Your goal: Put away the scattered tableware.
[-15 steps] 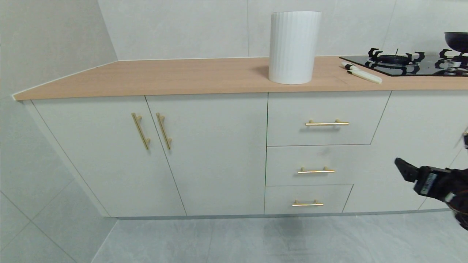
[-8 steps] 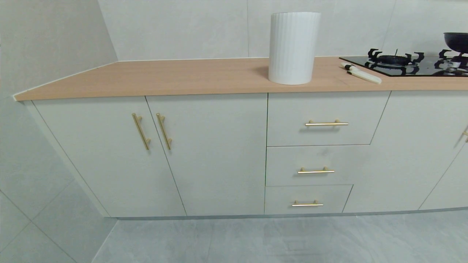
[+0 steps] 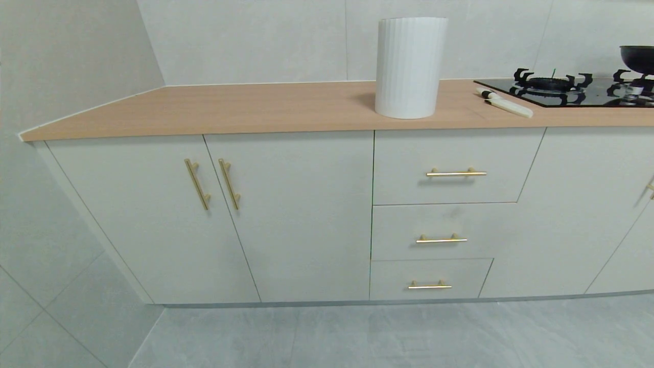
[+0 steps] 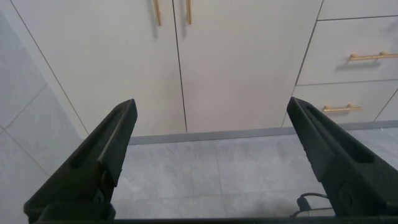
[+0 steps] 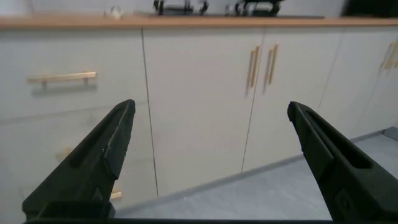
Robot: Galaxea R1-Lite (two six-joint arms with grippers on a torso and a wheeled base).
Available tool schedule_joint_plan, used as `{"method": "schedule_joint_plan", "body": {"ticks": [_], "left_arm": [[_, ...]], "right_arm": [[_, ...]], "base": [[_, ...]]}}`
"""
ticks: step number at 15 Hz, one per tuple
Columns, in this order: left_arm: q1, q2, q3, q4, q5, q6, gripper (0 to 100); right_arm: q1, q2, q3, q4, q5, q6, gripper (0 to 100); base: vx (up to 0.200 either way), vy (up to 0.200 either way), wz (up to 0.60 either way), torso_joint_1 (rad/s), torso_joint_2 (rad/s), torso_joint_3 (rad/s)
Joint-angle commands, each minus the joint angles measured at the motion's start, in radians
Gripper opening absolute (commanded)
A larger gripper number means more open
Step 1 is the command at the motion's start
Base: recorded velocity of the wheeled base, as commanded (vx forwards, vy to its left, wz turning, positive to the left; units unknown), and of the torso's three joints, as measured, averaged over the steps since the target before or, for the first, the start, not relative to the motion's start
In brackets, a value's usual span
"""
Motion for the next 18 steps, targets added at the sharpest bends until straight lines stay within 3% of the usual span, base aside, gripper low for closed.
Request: {"method": "schedule_joint_plan", "body": {"ticks": [1, 5, 10, 18], "left_arm": [[0.000, 0.000, 0.000, 0.000, 0.000, 0.000, 100], [0.000, 0.000, 0.000, 0.000, 0.000, 0.000, 100], [0.000, 0.000, 0.000, 0.000, 0.000, 0.000, 100], [0.000, 0.000, 0.000, 0.000, 0.000, 0.000, 100]], "right_arm": [[-0.071, -0.082, 0.003, 0.019, 0.014, -0.005, 100], [-0.090, -0.133, 0.072, 0.104, 0.115, 0.011, 100], [-0.090, -0.133, 0.111, 0.261, 0.476, 0.202, 100], [-0.090, -0.133, 0.111, 0.350, 0.502, 0.190, 100]], "base": [[0.000, 0.000, 0.00, 0.000, 0.00, 0.000], [0.000, 0.000, 0.00, 0.000, 0.00, 0.000], [0.000, 0.000, 0.00, 0.000, 0.00, 0.000], [0.000, 0.000, 0.00, 0.000, 0.00, 0.000]]}}
